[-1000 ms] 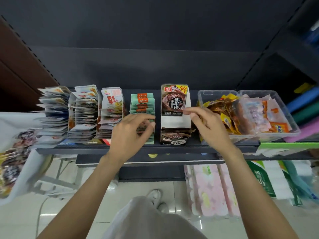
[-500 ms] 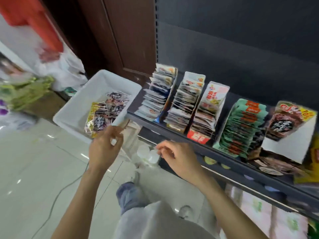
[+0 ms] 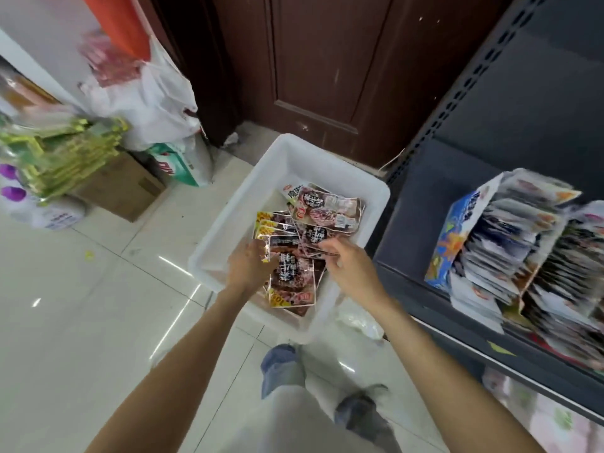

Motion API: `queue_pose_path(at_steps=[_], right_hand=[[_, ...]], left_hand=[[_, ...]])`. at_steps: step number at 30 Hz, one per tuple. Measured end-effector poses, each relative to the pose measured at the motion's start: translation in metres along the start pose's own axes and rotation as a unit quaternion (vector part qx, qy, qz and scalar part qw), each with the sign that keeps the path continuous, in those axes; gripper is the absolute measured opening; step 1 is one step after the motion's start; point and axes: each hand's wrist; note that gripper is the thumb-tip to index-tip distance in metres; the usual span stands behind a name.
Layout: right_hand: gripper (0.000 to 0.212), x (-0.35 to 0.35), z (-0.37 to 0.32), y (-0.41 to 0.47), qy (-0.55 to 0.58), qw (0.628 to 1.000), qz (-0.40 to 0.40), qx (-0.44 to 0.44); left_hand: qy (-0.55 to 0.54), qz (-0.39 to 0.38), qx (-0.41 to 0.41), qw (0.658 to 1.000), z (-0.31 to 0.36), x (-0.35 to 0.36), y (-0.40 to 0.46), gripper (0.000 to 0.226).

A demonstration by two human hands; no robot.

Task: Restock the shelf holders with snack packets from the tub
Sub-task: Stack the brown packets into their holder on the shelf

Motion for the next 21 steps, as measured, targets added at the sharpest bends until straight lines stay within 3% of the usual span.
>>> queue_pose_path(at_steps=[3,7,12,15,21], right_hand=[[0.043,0.013,0.006,0.054,-0.091,0.995,-0.006,0.028],[0.070,0.027,0.020,0.106,-0.202,0.978,-0.010,0.055],[0.095,0.030,0.033,0.138,-0.332,0.933,-0.124,0.063],[0.089,0.028,0.034,0.138,-0.356,0.927,-0.105,0.049],[0.051,0.039,0.026,0.119,-0.357,0.933,-0.048,0.007]], left_hand=[[0.051,-0.059,-0.035,0.996,-0.008,0.022,0.012,0.067],[0.016,-0.083,-0.065,0.994,-0.013,0.045,0.014,0.095],[-0.011,-0.062,0.001,0.998,-0.013,0.043,0.023,0.092],[-0.025,-0.059,0.013,0.998,-0.018,0.030,0.037,0.081],[-0.101,0.002,0.002,0.995,-0.026,0.010,0.054,0.047]])
Point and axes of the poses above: each hand's wrist, its own y-axis towards the middle knuckle, its own x-axis out of the palm, z = x × y, and after that the axes turned 7 degrees about -y, right-handed
